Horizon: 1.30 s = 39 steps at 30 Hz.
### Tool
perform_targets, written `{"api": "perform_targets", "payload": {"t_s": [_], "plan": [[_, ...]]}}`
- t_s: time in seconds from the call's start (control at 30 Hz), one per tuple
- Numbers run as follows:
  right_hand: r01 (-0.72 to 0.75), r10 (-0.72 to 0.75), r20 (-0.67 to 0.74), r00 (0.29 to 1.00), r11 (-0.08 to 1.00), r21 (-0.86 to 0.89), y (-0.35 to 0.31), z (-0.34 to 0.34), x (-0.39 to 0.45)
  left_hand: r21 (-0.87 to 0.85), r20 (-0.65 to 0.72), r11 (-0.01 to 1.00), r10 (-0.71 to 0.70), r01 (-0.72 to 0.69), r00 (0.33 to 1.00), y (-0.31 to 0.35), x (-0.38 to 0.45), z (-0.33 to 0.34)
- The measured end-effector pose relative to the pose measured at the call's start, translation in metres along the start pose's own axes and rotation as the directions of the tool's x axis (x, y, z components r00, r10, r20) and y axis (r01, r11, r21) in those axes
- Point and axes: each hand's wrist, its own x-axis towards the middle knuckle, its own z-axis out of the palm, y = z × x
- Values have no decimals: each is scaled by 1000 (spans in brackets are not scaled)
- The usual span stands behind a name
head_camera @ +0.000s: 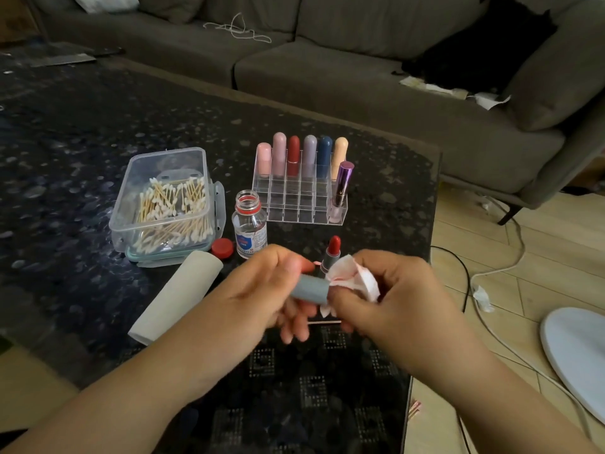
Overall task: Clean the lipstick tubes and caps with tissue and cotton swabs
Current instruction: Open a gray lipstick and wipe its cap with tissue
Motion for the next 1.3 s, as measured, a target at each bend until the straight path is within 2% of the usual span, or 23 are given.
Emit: {"api": "perform_targets", "payload": {"t_s": [0.07, 0.13, 0.2, 0.3, 0.37, 0.4, 0.47, 0.53, 0.63, 0.7, 0.73, 0.77, 0.87, 0.93, 1.03, 1.1, 1.17, 1.3], "plan": [[106, -111, -20, 994, 978, -177, 2, 2, -1, 109, -24, 993, -33, 36, 999, -2, 2, 0], [115, -117, -4, 993, 980, -163, 2, 3, -2, 229, -12, 973, 40, -37, 999, -3, 2, 0], [-8, 5, 46, 999, 998, 57, 0, 1, -1, 221, 27, 968, 115, -118, 993, -2, 2, -1], [-238, 179, 184, 966, 894, 379, 0, 4, -1, 220, 129, 949, 201, -226, 971, -2, -1, -3], [-327, 234, 244, 941, 816, 477, 4, 9, -1, 227, 154, 936, 240, -270, 959, 1, -4, -3], [-326, 231, 245, 942, 809, 488, 5, 9, -1, 197, 143, 945, 236, -261, 961, 2, -4, -2], [-257, 183, 202, 962, 854, 452, 3, 5, -1, 115, 82, 972, 197, -206, 977, 1, -3, -2], [-132, 102, 112, 988, 943, 304, 2, -1, -1, 88, 25, 987, 131, -133, 991, -1, -1, -2], [39, -40, -31, 999, 999, -31, 5, -2, -2, 155, 6, 988, 11, -12, 1000, -5, 3, 0], [93, -101, -42, 994, 981, -167, 7, 1, -3, 237, 6, 971, 23, -23, 1000, -4, 5, 0], [85, -92, -36, 995, 982, -169, 8, 2, -3, 240, 15, 970, 42, -44, 999, -3, 5, 0], [36, -39, -26, 999, 994, -99, 8, 2, -2, 219, 28, 974, 58, -63, 998, -2, 5, 0], [-178, 165, 82, 983, 962, 205, 9, 0, 0, 162, 41, 984, 65, -71, 997, 1, 4, -3], [-256, 221, 160, 962, 933, 252, 11, 0, 0, 182, 32, 982, 34, -39, 999, 3, 2, -2], [-266, 231, 191, 954, 946, 185, 13, -6, 2, 248, -47, 969, 2, 10, 999, 6, 3, 0], [-268, 255, 127, 959, 958, 99, 17, -16, 5, 325, -168, 944, 5, 50, 986, 5, 6, -4], [-279, 279, -12, 960, 960, 8, 25, -28, 9, 451, -274, 888, 40, 92, 961, 1, 9, -12], [-283, 233, -272, 934, 945, -164, 43, -42, 22, 628, -311, 768, 100, 126, 945, -11, 17, -19]]}}
